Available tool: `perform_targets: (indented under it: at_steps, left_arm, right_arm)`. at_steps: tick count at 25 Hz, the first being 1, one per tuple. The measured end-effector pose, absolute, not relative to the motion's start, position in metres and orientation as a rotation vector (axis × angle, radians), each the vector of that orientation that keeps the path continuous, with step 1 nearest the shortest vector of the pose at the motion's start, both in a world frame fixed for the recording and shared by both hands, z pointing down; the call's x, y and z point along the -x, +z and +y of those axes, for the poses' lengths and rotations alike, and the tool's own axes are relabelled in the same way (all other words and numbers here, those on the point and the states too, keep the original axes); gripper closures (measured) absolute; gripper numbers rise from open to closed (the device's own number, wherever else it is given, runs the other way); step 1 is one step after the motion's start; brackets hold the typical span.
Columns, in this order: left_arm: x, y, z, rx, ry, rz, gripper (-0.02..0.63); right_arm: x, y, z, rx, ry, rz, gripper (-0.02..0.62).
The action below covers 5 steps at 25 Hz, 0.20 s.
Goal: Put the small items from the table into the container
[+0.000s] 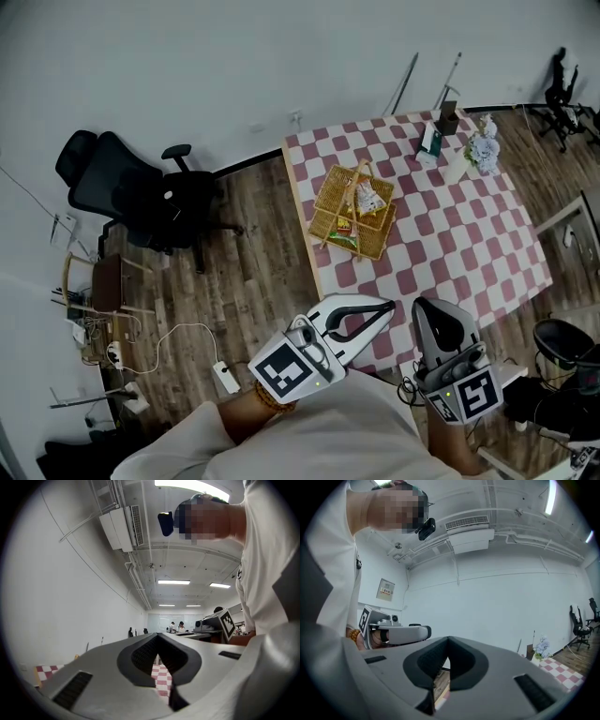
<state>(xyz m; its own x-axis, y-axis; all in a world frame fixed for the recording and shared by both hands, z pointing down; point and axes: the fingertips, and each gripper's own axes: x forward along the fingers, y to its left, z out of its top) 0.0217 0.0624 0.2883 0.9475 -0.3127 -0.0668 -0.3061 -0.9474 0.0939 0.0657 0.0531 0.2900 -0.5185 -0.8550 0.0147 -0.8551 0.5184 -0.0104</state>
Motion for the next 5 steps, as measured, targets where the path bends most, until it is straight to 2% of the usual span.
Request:
perform_targets:
  at_steps: [5]
  left_arm:
    - [-0.0227, 0.2871, 0.0647, -3.011, -0.125, -0.479, 0.580]
  right_arm:
    - [-0.0657, 0.2887, 0.0568, -1.538, 0.028, -2.732, 0.577]
